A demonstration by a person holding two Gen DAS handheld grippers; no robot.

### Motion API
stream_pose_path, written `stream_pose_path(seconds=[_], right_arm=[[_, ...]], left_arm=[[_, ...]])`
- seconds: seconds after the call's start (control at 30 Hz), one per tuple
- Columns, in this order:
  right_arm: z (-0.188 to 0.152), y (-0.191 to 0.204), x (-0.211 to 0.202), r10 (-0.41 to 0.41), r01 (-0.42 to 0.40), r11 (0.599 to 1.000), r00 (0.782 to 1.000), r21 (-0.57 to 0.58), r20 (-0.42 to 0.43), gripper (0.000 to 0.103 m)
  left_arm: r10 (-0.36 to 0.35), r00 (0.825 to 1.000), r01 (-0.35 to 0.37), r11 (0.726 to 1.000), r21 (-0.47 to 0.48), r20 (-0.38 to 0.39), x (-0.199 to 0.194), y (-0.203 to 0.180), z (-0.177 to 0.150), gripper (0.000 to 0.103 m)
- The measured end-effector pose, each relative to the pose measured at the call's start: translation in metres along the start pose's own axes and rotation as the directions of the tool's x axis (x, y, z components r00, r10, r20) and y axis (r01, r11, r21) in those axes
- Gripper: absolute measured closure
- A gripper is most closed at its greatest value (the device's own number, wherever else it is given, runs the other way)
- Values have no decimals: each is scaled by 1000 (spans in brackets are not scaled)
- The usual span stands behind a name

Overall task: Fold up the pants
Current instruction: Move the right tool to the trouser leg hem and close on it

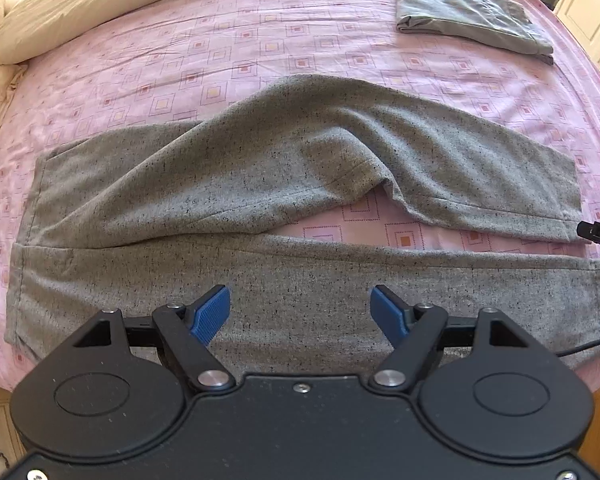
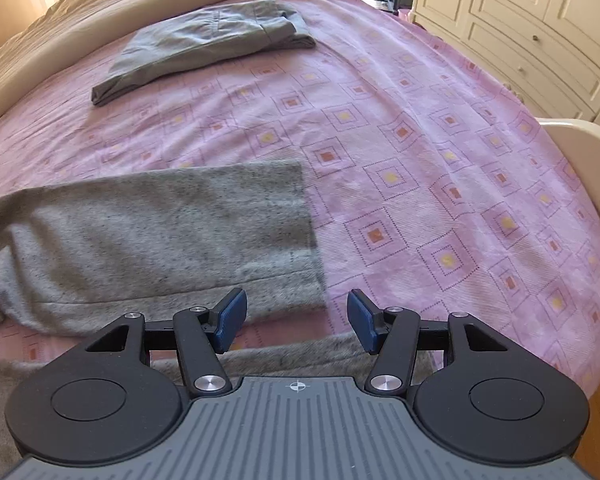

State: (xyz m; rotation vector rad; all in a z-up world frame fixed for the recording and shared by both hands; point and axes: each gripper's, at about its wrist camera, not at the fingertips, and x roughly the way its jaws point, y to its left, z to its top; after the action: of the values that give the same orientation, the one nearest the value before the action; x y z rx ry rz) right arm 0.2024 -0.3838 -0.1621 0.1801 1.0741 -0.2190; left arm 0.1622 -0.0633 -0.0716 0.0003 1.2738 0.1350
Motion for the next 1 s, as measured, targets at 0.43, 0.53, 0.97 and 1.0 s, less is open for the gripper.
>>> stream_pose_path(seconds=[0.43,0.53,0.97,1.0], right_arm=[[19,2,16,143,-164,972,981,-168,-130,97],[24,-4,10,6,-22,961,998,-276,-59,98],[68,-53,20,197,-196,977,980,-88,-5,78],[73,-50,25,197,-196,976,980,-98,-6,77]], left_arm=[[48,999,-46,996,-81,15,-13,-34,0,26],[57,998,-54,994,-90,27,-16,-38,2,26],[78,997,-80,989,-128,-16,-11,-35,-2,26],[81,997,-82,988,-132,-16,-12,-35,-1,26]])
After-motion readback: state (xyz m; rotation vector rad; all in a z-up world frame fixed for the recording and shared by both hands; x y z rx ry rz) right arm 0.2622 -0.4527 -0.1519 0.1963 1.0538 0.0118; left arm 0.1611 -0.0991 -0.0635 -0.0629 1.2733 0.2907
